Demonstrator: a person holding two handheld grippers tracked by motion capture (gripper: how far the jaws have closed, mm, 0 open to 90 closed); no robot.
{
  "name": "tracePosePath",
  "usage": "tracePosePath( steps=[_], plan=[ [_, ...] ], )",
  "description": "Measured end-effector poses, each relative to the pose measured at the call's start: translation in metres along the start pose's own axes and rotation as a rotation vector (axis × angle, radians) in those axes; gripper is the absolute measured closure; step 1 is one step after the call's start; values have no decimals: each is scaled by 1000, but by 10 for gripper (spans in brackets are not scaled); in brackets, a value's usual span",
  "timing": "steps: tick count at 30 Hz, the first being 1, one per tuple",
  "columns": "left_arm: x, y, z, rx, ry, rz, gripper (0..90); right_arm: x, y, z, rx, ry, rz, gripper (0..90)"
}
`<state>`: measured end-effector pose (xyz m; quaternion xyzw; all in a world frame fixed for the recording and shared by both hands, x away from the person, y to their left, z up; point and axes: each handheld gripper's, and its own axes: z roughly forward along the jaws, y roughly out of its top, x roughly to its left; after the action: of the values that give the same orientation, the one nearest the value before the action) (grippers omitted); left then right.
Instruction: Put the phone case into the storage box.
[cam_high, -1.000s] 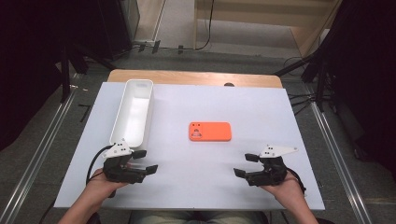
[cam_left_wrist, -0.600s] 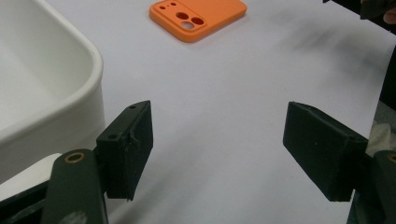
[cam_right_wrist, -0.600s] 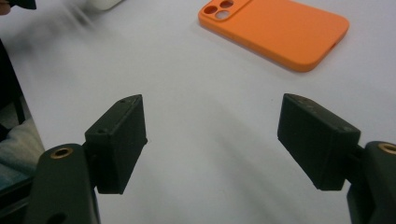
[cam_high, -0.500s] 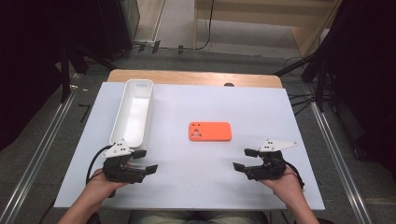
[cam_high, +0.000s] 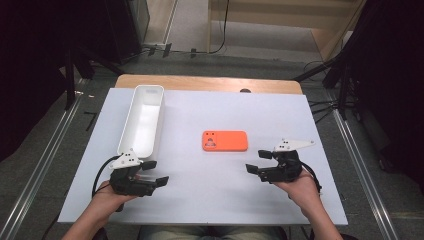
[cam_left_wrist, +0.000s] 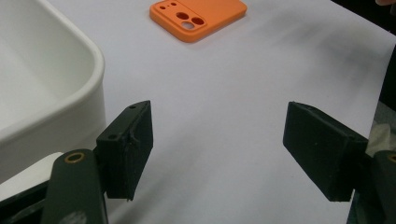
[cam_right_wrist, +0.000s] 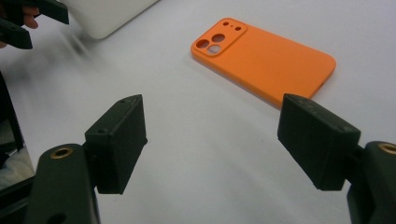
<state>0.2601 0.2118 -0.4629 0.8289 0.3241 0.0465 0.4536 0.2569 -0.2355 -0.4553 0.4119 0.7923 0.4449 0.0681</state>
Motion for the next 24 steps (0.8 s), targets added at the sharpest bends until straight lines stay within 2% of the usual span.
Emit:
tracePosePath(
  steps=[2, 10, 24],
  plan=[
    [0, 0, 0, -5, -2, -4, 241, -1, 4, 2, -3, -17, -8, 226],
    [0, 0, 0, -4, 0, -4, 241, -6, 17, 7, -3, -8, -6, 225],
    [1, -1, 0, -1, 1, -5, 241, -16, 39, 16, 8, -23, -6, 226]
  ],
)
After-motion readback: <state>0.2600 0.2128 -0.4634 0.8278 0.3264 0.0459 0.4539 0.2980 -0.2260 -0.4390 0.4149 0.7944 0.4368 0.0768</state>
